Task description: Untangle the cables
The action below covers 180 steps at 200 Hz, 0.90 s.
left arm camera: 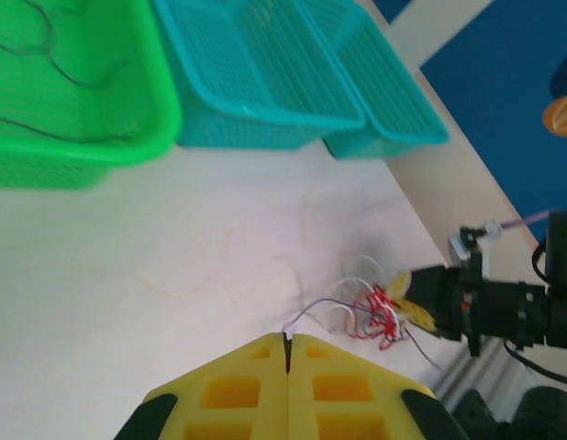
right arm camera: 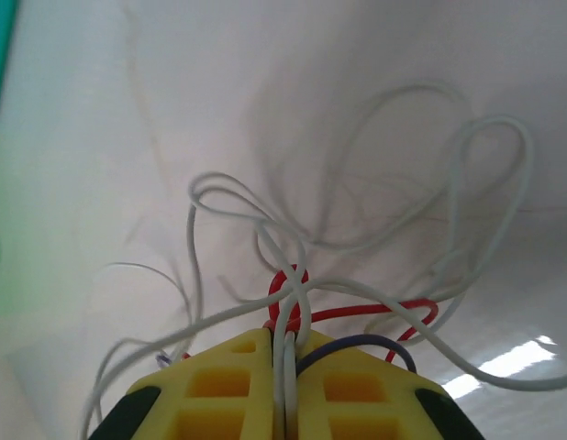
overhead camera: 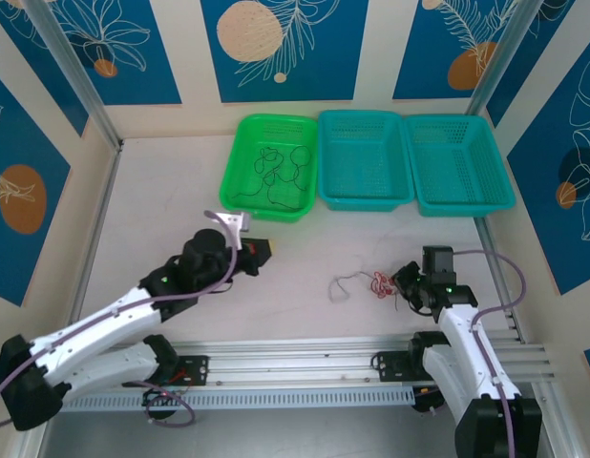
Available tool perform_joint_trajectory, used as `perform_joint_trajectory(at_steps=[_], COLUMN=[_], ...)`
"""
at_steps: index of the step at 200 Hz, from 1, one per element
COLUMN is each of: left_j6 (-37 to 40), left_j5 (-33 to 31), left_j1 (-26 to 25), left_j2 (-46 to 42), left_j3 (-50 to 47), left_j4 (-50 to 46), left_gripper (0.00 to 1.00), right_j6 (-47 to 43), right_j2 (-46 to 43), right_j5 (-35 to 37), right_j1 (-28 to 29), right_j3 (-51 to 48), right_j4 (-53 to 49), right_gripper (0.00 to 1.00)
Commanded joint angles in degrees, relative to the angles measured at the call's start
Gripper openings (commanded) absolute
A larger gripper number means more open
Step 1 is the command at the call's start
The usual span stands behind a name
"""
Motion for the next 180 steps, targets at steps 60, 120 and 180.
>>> perform_joint_trajectory(at_steps=[60,120,180], left_j6=[-0.03,3.77,0.66], left_j5=[15.15,21.32,27.38], left_j1=[0.39,-8.46,-12.46], left_j2=[6.89,34.11,51.47], left_j3=[-6.76,3.48,9.00], left_j4=[9.76,19.50,32.99], left_gripper=[0.18,0.46,0.61], right_j6=[-1.13,0.75,1.60], right_j2=[-0.12,0.63,0.53], right_j5=[-6.48,-2.61,-2.49], right_j1=[7.69,14.89,16.22], right_j3=[2.07,5.72,5.94], right_j4=[4.19,3.52,2.95], right_gripper=[0.06,0.03,0.03])
